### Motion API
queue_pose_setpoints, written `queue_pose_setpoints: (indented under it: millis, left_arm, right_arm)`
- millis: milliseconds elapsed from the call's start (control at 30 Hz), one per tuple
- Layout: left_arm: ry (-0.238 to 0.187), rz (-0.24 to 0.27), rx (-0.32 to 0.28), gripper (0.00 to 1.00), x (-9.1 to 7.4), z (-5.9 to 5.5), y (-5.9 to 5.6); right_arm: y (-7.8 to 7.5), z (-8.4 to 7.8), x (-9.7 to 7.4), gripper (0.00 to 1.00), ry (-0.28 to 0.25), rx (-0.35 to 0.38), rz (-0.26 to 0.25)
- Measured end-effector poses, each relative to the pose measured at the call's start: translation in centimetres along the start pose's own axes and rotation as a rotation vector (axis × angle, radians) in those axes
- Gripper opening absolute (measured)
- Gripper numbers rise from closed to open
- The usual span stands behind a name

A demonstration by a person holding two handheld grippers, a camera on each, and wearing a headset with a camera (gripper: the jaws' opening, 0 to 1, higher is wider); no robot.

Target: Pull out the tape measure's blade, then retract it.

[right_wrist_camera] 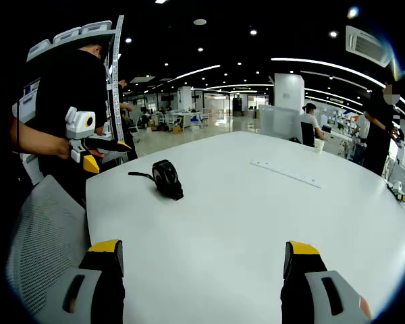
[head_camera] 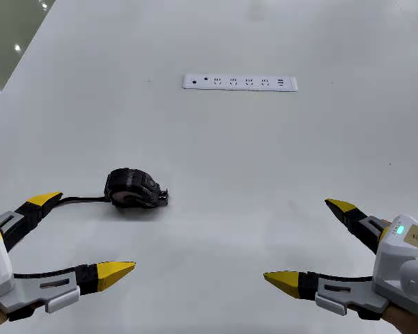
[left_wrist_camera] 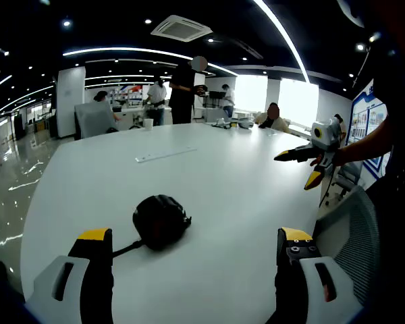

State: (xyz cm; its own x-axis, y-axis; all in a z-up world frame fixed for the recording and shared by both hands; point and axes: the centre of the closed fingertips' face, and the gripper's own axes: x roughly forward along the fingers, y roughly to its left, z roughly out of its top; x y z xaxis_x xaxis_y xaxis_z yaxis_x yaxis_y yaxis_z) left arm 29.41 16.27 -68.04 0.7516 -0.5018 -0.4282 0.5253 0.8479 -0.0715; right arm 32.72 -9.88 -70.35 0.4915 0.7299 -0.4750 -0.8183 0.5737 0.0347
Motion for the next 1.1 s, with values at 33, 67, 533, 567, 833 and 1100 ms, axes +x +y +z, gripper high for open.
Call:
queue_pose_setpoints:
  millis: [33, 67, 533, 567, 833, 1100]
  left_arm:
    - [0.0, -0.001, 0.0, 0.99, -0.02, -0.02, 0.0]
    - [0.001, -0.001, -0.001, 0.99, -0.03, -0.05, -0.01]
    - [0.007, -0.006, 0.006, 0.99, -0.1, -0.17, -0.09]
    - [0.007, -0.007, 0.005, 0.99, -0.09, -0.17, -0.12]
    - [0.013, -0.012, 0.011, 0.99, -0.01, -0.17, -0.11]
    - [0.026, -0.021, 0.023, 0.99, 0.13, -0.19, 0.06]
  right_arm:
    - [0.01, 0.01, -0.01, 0.99, -0.001, 0.001, 0.0]
    - [0.03, 0.01, -0.01, 0.99, -0.001, 0.002, 0.001]
    - [0.03, 0.02, -0.12, 0.99, -0.008, -0.007, 0.0]
    - [0.0, 0.24, -0.14, 0.99, -0.023, -0.017, -0.004]
    - [-0.16, -0.08, -0.26, 0.99, -0.011, -0.017, -0.007]
    - [-0.31, -0.13, -0.27, 0.96, 0.0, -0.012, 0.003]
